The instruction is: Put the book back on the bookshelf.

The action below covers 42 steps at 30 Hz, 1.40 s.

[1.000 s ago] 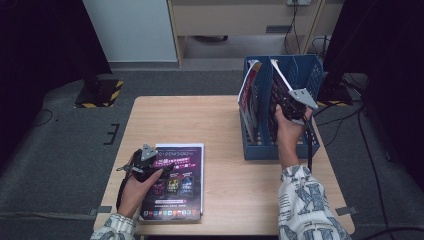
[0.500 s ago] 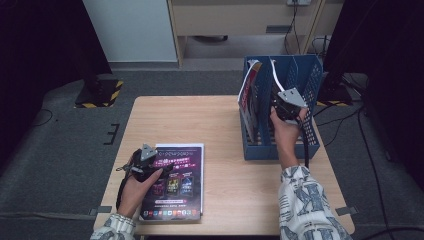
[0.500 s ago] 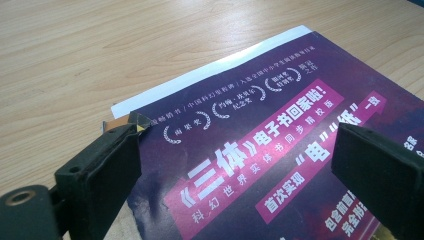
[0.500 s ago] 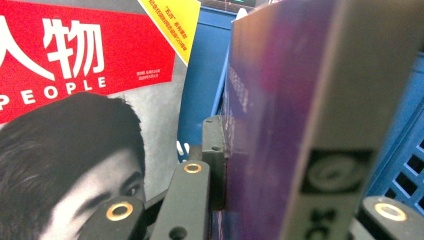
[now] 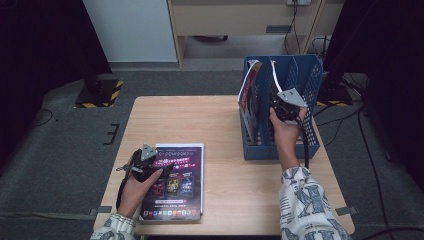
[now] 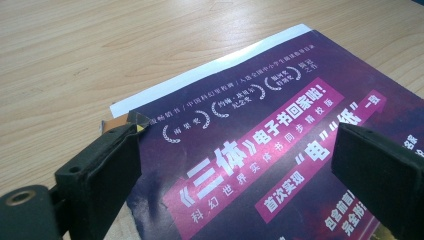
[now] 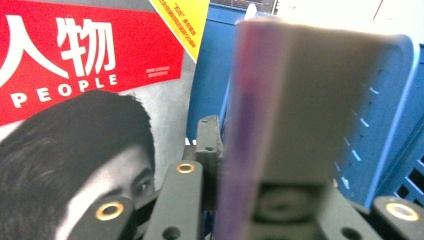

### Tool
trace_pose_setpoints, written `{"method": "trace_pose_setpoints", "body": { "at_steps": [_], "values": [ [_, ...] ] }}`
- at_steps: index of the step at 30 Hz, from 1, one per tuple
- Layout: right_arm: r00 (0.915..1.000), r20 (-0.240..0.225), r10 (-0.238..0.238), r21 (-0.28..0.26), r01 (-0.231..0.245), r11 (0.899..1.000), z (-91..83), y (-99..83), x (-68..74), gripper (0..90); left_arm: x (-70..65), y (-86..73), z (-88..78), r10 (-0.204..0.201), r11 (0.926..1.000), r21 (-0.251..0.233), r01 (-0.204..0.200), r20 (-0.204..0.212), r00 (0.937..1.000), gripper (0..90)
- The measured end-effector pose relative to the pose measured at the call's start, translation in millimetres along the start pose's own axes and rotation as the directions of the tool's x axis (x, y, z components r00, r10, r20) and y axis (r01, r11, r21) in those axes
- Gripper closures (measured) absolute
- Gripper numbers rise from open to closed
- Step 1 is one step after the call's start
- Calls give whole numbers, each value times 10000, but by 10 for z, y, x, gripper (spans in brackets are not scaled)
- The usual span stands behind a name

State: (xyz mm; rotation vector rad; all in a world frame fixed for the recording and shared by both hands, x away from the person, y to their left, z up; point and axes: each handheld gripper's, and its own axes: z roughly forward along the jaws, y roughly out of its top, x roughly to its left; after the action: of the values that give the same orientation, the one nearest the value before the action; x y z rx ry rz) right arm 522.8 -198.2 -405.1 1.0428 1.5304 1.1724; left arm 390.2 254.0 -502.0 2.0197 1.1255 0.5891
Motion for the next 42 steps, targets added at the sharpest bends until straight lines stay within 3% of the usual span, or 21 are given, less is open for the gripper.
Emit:
{"method": "trace_pose_setpoints", "body": {
  "at_steps": [2,9,10,14,19,20,21,25,27,31,34,42],
  "values": [
    [9995,-199,241,-48,-242,9997,1,3,-1,711,-2,1,1,1,10000,-7,-1,7,10000,55],
    [9989,-275,379,-135,-383,9992,-19,28,3,609,-1,0,1,4,10000,2,-4,-2,10000,55],
    [9984,-311,466,-57,-468,9989,-21,25,1,552,-1,0,3,5,10000,13,-5,-1,10000,55],
    [9961,-504,717,202,-708,9973,-19,16,5,461,-3,-1,6,14,10000,6,-14,3,10000,55],
    [9946,-620,834,220,-822,9964,-36,29,13,392,-1,-1,4,11,10000,25,-11,-1,10000,55],
    [9877,-912,1272,299,-1249,9917,-41,33,3,334,0,-1,5,5,10000,28,-5,5,10000,55],
    [9850,-1002,1405,360,-1375,9898,-44,36,-1,317,0,-1,6,7,10000,28,-7,12,10000,55],
    [9854,-1090,1307,514,-1258,9907,-70,50,-6,261,-3,-1,5,24,10000,13,-24,9,10000,55],
    [9849,-1128,1316,755,-1236,9895,-102,68,-10,181,-4,-1,6,28,10000,20,-28,2,10000,55],
    [9845,-1094,1373,474,-1328,9900,-151,62,-20,159,-3,-1,5,15,10000,32,-15,4,10000,55],
    [9822,-1190,1455,596,-1392,9885,-166,53,-34,143,-1,-1,5,12,10000,37,-12,0,10000,55],
    [9581,-2057,1991,997,-1819,9783,-250,95,-96,51,0,-1,6,42,10000,41,-42,-38,10000,55]
  ]
}}
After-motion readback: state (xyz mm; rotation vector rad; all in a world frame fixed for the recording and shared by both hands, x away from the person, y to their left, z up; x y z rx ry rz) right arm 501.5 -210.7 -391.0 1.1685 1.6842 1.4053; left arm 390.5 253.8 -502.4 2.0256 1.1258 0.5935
